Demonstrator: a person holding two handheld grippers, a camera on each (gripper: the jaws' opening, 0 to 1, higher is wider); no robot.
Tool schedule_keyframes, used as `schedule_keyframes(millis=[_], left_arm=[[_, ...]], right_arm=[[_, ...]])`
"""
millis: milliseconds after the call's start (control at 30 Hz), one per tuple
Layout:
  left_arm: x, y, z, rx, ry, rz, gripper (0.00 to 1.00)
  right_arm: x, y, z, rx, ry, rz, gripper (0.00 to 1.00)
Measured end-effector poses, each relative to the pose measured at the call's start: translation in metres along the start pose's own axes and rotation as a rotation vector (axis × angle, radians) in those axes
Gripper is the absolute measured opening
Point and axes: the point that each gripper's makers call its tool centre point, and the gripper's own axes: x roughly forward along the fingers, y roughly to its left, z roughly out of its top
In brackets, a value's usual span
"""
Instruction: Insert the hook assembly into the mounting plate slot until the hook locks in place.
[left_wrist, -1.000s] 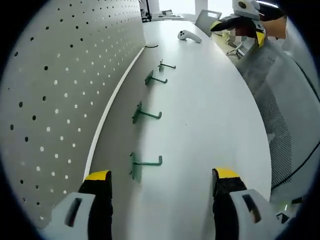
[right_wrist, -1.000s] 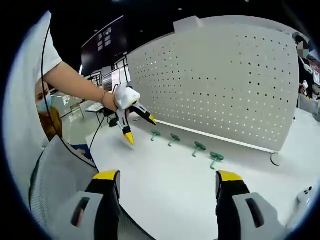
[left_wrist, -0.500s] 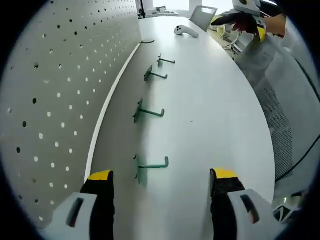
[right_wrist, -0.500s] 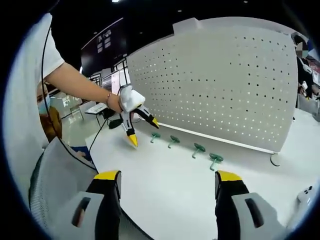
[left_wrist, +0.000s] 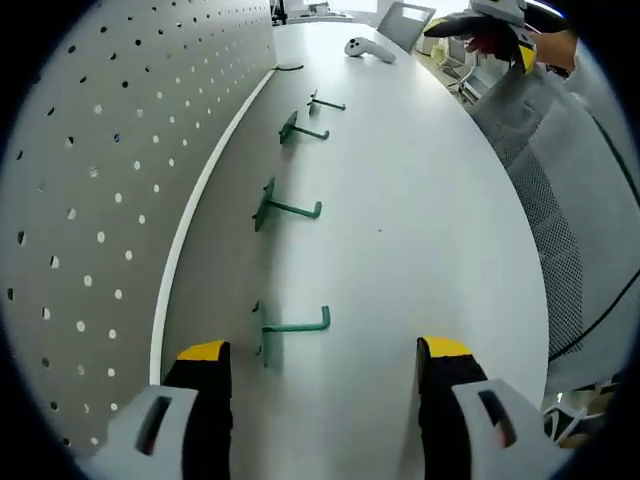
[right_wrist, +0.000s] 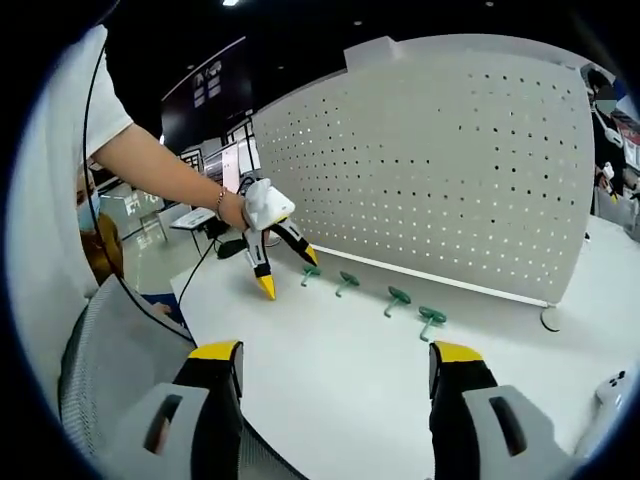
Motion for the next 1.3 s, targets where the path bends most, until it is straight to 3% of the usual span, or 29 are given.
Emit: schedule_keyframes(millis=[367,733,1300], left_arm=[[0.0,0.004,0.001,0.011,-0.004,-0.002,0.77],[-0.005,0.02,0.002,-0.046,-0.025,0.035,0.43],[-0.005,0.033,0.002,-0.117,-0.034,0.088,0.21]], right_arm=[[0.0,0.0,-0.002,-0.002,0.008,0.001,0.74],[0.0,-0.001,-0.001,0.0,0.005,-0.002,0.73],[0.0,-0.001,0.0,0.005,0.001,0.0,0.72]])
